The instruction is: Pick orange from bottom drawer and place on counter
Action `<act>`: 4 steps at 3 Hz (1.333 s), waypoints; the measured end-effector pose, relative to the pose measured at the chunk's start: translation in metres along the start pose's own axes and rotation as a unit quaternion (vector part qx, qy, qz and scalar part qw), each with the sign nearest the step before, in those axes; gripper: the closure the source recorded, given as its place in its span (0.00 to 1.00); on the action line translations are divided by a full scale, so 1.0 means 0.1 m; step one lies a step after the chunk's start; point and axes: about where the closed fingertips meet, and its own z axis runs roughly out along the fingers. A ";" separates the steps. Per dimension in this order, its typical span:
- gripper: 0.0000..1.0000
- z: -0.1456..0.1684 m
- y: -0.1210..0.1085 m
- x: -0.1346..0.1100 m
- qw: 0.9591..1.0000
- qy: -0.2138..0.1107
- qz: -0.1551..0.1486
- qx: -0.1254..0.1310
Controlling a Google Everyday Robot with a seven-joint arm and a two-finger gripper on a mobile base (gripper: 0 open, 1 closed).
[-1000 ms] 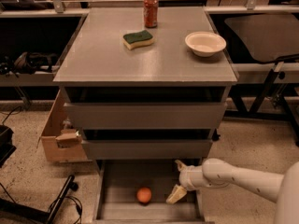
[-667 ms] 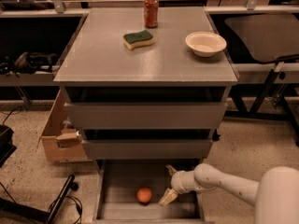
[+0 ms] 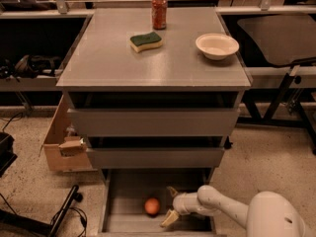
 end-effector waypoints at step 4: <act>0.16 0.45 0.33 -0.54 0.995 -0.073 -0.029 -0.057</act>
Offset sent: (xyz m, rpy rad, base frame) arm -0.0104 0.0577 -0.0103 0.1564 -0.0262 0.0772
